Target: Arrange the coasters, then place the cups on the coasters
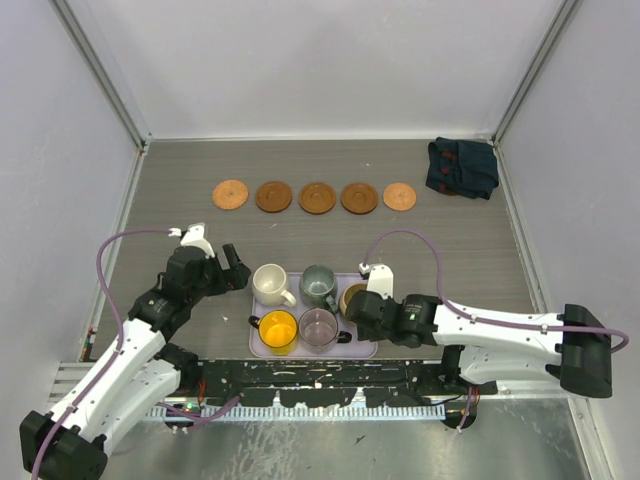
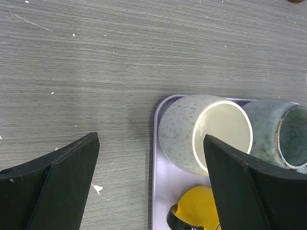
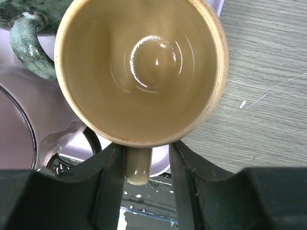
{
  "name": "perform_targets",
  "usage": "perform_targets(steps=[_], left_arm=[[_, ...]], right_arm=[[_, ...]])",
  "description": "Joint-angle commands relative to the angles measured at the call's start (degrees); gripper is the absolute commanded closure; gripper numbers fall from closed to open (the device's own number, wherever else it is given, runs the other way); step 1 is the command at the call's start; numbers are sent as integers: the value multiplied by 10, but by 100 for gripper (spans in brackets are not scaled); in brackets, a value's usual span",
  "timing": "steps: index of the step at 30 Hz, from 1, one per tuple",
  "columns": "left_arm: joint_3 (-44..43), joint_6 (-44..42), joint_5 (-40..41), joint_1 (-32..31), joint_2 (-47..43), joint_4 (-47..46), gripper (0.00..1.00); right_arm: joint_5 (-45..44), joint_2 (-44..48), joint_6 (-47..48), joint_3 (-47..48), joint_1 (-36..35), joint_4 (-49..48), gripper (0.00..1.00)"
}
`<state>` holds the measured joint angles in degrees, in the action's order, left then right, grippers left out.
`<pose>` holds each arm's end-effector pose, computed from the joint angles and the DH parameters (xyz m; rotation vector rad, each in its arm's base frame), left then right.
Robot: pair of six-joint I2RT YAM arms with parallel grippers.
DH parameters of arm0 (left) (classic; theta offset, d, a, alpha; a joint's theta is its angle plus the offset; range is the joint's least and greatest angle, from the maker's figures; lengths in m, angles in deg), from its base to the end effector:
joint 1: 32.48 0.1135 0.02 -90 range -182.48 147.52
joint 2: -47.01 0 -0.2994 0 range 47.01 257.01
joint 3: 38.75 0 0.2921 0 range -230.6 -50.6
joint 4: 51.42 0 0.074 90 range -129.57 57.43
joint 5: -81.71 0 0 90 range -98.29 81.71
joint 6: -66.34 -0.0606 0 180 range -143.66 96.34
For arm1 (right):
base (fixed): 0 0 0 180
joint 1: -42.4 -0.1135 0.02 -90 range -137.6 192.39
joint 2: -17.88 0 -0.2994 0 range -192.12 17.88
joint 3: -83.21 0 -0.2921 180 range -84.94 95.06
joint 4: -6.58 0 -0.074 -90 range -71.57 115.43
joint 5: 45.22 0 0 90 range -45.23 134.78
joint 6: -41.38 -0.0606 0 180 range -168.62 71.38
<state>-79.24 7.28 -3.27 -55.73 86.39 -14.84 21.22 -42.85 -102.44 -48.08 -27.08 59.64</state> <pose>0.1767 -0.0702 0.2311 -0.1990 2.2122 -0.4346 0.0977 0.1918 0.1964 -0.2327 2.5607 0.2451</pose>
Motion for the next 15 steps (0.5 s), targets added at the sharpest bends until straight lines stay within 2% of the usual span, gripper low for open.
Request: perform_targets(steps=[1, 15], left_arm=[[5, 1, 0, -2, -5, -40, 9], [8, 3, 1, -2, -4, -42, 9]], right_arm=[[-27, -7, -21, 18, -3, -6, 56], [-23, -41, -24, 16, -3, -12, 59]])
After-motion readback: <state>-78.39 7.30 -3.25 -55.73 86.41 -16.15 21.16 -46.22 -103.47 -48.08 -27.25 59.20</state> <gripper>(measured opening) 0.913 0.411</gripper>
